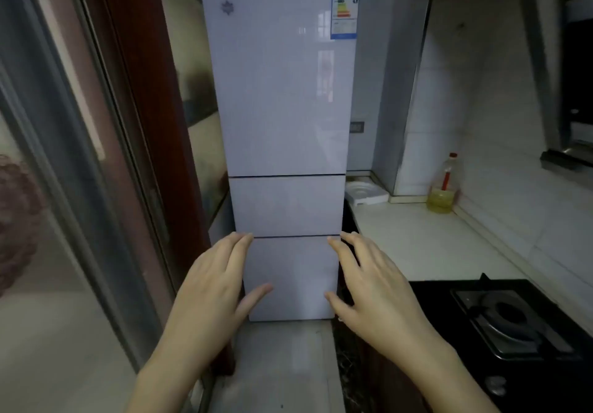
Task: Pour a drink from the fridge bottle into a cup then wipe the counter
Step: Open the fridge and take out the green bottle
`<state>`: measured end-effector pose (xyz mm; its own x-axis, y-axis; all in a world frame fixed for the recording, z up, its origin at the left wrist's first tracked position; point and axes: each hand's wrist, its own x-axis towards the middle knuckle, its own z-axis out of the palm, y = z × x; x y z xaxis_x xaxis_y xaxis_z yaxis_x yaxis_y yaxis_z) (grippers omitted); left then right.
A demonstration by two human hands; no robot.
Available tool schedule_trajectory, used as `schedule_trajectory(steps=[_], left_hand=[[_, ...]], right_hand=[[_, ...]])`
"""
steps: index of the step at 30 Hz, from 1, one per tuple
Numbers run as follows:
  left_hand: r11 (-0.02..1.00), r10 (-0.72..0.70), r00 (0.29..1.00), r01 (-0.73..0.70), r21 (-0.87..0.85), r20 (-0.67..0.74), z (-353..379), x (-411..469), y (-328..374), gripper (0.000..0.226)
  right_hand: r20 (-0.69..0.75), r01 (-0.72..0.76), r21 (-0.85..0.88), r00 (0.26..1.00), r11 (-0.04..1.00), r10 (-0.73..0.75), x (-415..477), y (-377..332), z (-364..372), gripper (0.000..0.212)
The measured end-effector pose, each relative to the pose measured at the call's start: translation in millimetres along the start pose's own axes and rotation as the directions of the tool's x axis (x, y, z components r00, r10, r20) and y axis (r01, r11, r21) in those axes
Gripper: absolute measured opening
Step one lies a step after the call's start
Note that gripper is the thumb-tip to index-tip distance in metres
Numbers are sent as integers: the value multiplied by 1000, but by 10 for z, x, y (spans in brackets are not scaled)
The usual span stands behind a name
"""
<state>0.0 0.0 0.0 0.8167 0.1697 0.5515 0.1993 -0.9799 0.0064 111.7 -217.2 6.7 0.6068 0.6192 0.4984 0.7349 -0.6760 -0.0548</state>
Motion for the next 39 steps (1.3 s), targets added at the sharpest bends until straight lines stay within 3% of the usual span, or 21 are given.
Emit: schedule_trajectory(steps=[15, 26, 39], left_hand=[[999, -23, 998, 25, 25, -54, 138, 331, 238, 79], [1000, -1, 998, 2, 26, -57, 574, 970, -589, 79], [1000, 14, 996, -13, 15, -85, 966, 2107, -1866, 78]], right_hand=[[-2, 69, 17, 998, 997, -69, 273, 505, 95, 74], [-32, 27, 15, 999, 1000, -27, 1104, 301, 634, 74], [-46, 77, 11, 996, 997, -76, 2751, -182, 1304, 74]])
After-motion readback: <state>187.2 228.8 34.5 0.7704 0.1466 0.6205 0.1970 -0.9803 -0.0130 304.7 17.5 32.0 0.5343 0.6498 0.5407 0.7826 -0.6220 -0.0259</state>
